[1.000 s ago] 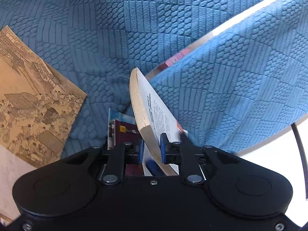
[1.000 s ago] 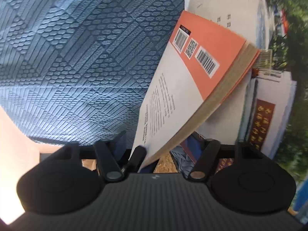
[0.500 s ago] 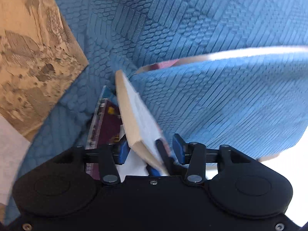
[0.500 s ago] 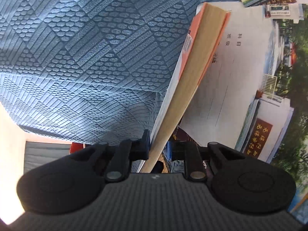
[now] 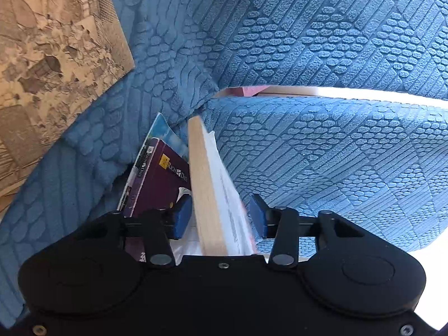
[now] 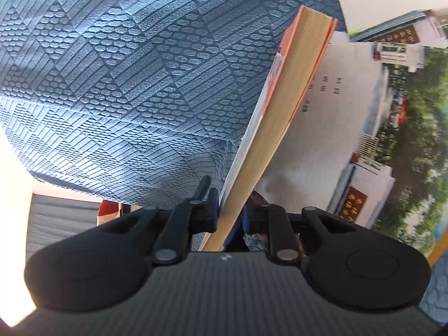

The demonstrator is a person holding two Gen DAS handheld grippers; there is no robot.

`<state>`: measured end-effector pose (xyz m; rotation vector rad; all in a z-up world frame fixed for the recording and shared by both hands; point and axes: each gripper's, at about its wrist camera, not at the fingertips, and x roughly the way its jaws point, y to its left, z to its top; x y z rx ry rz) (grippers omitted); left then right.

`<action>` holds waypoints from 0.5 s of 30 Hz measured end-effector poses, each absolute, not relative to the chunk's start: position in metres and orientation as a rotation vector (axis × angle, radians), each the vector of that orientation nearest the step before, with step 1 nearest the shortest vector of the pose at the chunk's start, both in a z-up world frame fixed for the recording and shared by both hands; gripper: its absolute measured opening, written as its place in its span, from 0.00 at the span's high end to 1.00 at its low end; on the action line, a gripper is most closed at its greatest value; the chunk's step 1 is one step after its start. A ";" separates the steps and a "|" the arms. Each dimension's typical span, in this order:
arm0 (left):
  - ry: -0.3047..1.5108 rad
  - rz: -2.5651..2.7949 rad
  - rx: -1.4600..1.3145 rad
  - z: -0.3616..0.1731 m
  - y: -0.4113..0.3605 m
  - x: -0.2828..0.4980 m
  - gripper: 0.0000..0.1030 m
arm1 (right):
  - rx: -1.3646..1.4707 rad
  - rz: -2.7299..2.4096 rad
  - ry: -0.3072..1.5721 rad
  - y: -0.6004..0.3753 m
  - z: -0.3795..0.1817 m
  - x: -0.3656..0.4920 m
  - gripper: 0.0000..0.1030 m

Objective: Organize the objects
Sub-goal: 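Lift the white book with both tools and carry it toward the tan book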

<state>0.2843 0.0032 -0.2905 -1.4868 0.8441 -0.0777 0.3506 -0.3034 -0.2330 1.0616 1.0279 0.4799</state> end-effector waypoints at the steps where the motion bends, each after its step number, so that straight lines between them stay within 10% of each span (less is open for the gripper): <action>1: 0.860 -0.078 -1.493 -0.292 0.002 0.285 0.69 | 1.035 0.477 1.020 -0.300 -0.233 0.350 0.81; 15: 0.887 -0.081 -1.297 -0.236 0.005 0.269 0.82 | 1.060 0.580 0.998 -0.302 -0.211 0.335 0.80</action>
